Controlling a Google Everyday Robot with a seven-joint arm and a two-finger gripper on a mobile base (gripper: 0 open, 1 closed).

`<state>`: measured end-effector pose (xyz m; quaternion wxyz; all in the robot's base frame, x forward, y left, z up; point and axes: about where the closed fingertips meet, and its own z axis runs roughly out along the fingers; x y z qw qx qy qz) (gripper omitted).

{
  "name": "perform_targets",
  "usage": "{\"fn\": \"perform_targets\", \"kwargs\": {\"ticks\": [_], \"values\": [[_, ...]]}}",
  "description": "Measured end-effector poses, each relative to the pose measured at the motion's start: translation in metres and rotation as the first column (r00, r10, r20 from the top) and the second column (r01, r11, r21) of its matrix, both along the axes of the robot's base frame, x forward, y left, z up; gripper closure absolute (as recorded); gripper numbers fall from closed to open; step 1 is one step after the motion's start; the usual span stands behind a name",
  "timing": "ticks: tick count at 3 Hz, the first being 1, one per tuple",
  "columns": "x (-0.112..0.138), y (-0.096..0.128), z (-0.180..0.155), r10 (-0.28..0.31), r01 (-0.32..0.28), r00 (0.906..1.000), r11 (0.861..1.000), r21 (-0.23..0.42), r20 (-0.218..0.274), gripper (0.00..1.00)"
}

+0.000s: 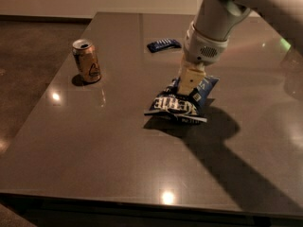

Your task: Move blue chip bag near rxbar blueberry

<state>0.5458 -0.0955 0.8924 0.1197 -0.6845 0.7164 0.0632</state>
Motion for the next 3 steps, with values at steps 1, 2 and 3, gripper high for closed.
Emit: {"fn": "perform_targets", "kwargs": {"ticks": [1,2,3], "values": [[0.034,-0.001,0.016,-0.027,0.027,0.9984,1.000,0.012,0.050,1.00],[0.089,-0.009,0.029,-0.081,0.080,0.9924,0.997,0.013,0.093,1.00],[0.137,-0.016,0.038,-0.128,0.130,0.9804,0.991,-0.006,0.150,1.00]]}}
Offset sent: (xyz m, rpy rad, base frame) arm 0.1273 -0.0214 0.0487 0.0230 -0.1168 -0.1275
